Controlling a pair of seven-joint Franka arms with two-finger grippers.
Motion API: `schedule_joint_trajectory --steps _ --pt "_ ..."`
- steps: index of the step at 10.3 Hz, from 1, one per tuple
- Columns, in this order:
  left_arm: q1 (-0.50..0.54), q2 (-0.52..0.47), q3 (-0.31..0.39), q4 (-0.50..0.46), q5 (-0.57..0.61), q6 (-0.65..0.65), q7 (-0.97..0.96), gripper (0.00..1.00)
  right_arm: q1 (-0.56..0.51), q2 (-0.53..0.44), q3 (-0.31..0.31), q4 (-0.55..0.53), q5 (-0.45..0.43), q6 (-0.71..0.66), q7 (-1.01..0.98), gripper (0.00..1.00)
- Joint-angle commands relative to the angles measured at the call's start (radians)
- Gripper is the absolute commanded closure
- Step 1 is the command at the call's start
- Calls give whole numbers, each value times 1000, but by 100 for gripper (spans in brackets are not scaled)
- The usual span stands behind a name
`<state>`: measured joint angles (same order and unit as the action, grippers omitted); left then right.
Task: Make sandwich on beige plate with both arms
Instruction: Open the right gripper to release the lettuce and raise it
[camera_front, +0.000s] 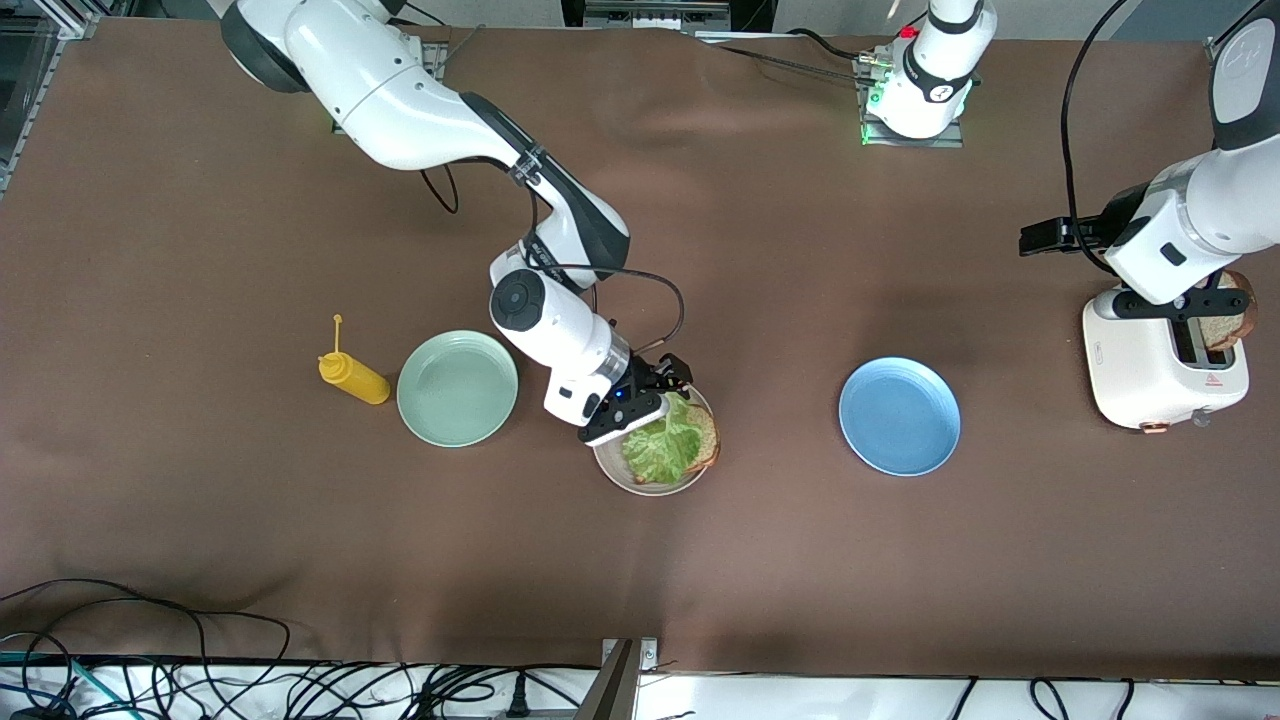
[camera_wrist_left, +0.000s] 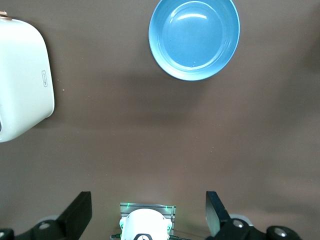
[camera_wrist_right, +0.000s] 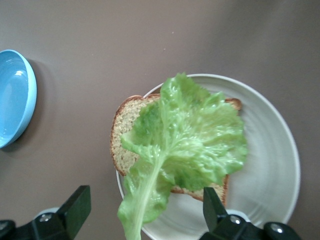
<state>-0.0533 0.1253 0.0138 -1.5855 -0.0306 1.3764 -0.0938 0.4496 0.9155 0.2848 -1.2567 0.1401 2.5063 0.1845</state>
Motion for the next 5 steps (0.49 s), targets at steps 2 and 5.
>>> schedule_joint_trajectory --steps 2,5 --pt "-2 -12 -2 -10 26 -4 8 0 -61 -105 4 2 -5 -229 -7 0" --pt "-2 -7 -2 -10 26 -4 9 0 -60 -226 -52 2 -92 -459 -5 0"
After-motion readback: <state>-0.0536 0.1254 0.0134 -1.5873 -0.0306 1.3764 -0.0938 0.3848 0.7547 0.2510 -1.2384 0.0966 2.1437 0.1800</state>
